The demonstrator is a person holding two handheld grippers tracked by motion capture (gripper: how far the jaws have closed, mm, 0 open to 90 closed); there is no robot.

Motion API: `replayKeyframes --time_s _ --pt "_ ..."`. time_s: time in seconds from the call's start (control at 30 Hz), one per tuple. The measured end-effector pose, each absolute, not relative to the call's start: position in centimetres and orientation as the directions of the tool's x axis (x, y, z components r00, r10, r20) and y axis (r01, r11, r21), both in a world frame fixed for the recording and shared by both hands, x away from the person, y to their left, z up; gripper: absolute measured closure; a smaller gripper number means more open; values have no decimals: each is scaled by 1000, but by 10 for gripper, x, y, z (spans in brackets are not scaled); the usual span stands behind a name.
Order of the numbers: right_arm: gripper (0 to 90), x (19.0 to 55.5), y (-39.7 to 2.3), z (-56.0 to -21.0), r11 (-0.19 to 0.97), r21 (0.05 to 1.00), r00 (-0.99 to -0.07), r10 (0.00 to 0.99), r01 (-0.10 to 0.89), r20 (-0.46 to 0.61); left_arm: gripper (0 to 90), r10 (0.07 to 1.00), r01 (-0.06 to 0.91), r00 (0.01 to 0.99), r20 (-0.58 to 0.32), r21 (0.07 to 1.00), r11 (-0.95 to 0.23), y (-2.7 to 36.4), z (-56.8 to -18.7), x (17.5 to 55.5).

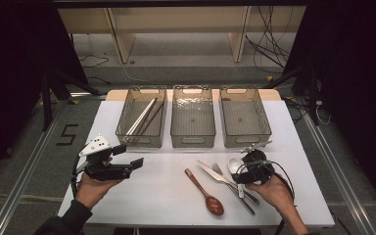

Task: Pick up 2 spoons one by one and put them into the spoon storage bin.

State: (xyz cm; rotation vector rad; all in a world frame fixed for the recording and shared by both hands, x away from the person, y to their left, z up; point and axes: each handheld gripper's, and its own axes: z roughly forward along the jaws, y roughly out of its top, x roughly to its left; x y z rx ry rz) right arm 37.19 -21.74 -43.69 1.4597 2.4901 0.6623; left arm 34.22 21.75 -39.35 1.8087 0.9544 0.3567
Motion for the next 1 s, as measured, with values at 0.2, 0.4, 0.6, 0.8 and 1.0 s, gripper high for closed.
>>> replayKeyframes --time_s 0.2,0.4,0.6,0.8,1.0 --pt "422 375 -215 -439 427 433 -503 861 794 74 156 742 442 646 -178 880 -173 217 -394 341" --pt "474 379 -211 -447 445 376 -508 857 813 85 156 737 441 652 -176 879 -181 217 -395 341" --pt "525 383 -213 -451 443 350 -500 861 826 91 156 737 448 654 -173 873 -193 217 -398 343" --pt "553 386 -215 -452 444 330 -501 859 833 108 157 739 450 651 -171 871 -195 215 -399 343" --pt "617 386 -213 -454 460 305 -515 848 834 127 157 739 450 654 -164 869 -206 215 -399 344"
